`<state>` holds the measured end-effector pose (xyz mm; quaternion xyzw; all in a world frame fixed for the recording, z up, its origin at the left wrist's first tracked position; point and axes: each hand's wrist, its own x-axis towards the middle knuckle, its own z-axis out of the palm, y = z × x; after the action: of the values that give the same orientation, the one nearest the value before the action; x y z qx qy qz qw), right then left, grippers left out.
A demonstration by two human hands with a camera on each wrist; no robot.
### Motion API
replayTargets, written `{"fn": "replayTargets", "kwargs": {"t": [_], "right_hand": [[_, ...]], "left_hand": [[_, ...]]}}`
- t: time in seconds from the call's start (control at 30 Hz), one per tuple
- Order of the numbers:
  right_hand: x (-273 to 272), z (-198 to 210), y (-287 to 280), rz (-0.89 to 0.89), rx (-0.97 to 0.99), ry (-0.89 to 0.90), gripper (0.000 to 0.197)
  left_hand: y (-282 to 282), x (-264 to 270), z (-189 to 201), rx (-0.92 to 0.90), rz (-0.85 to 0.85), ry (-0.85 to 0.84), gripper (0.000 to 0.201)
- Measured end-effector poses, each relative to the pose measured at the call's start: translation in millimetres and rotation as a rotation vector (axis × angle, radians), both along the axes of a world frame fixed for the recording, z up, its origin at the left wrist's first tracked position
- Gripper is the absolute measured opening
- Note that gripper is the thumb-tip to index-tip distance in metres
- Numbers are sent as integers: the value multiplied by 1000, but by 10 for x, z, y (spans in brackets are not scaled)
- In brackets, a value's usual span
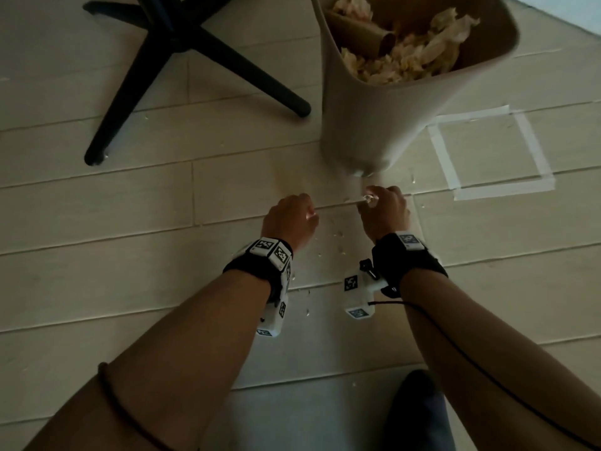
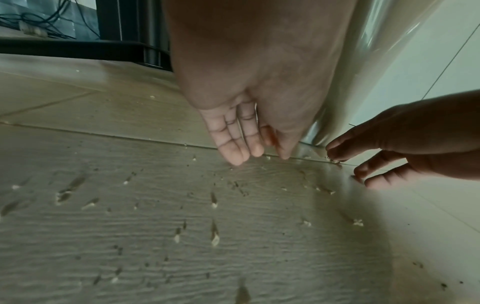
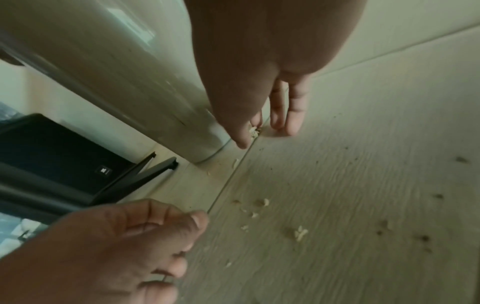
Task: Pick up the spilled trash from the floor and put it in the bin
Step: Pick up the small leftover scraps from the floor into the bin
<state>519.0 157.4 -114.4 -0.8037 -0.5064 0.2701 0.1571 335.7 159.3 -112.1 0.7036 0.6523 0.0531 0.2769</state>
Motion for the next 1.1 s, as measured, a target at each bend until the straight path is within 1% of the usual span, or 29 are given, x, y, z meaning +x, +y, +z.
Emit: {"fn": "replayTargets", "kwargs": {"t": [0.13, 0.23, 0.3, 0.37, 0.47, 0.57, 0.67, 0.73, 0.9, 1.0, 1.1], "right_hand": [[29, -46, 69, 34, -5, -87, 30], [73, -54, 113, 56, 13, -132, 21], [113, -58, 150, 62, 15, -151, 18], [135, -56, 180, 74, 6, -147, 19], [67, -65, 193, 83, 67, -37, 17], [-79, -101, 161, 148, 109, 30, 19], [-151, -139, 125, 196, 137, 10, 22], [-155, -159, 104, 210, 137, -20, 21], [-239, -140, 15, 159, 134, -82, 21], [-328, -125, 30, 151, 38, -125, 22], [-326, -100, 81, 183, -67, -106, 28]], "left_hand": [[75, 13, -42, 13, -28, 62, 20], [99, 24, -76, 32, -54, 80, 18], [106, 44, -90, 53, -80, 86, 18], [108, 58, -100, 76, -94, 87, 20], [94, 54, -134, 115, -98, 77, 23], [77, 31, -154, 145, -131, 104, 22], [58, 4, -166, 162, -164, 121, 20], [42, -32, -185, 150, -160, 130, 18], [-5, -136, -199, 74, -156, 159, 23], [-56, -180, -162, 52, -130, 123, 23], [-127, -197, -139, 46, -122, 56, 22]]}}
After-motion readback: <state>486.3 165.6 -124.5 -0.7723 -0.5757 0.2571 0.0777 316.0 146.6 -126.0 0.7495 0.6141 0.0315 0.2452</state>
